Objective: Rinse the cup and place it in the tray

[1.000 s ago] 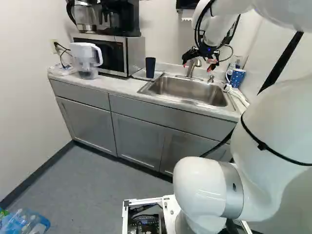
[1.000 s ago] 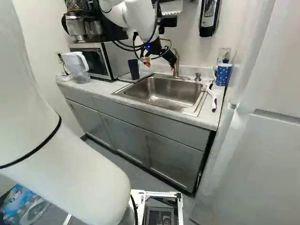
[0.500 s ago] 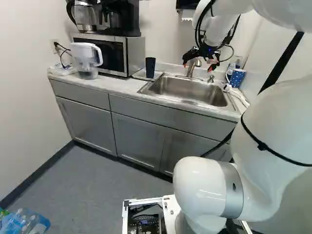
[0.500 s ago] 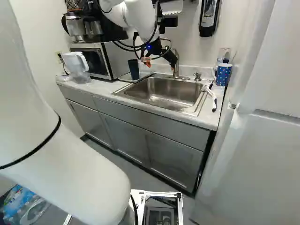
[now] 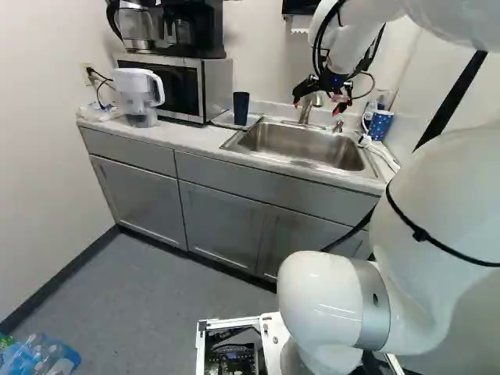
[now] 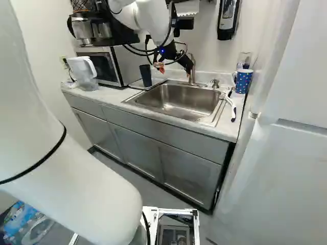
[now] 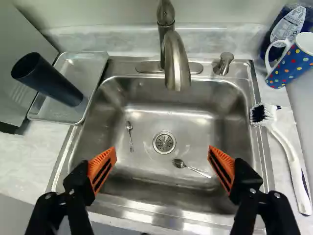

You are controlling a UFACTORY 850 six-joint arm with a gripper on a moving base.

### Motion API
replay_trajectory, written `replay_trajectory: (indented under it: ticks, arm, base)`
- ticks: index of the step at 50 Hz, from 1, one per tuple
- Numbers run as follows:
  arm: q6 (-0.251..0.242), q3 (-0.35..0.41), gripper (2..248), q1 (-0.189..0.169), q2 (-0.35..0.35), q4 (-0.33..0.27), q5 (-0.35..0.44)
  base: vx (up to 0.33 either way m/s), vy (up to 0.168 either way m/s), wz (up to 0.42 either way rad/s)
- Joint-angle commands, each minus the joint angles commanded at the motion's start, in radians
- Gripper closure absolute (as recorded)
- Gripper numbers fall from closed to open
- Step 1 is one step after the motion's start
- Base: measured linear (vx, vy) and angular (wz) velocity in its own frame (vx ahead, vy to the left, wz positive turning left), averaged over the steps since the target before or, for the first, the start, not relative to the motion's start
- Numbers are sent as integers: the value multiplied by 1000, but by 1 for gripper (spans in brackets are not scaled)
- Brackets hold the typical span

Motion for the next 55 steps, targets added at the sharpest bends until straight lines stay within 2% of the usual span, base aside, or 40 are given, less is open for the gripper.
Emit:
replay_trajectory:
  ticks: [29, 55]
  arm:
    - [0, 0, 3, 0, 0, 0, 0]
    - [0, 0, 3, 0, 0, 0, 0]
  base:
    - [-7, 4, 2]
    - [-51, 31, -1]
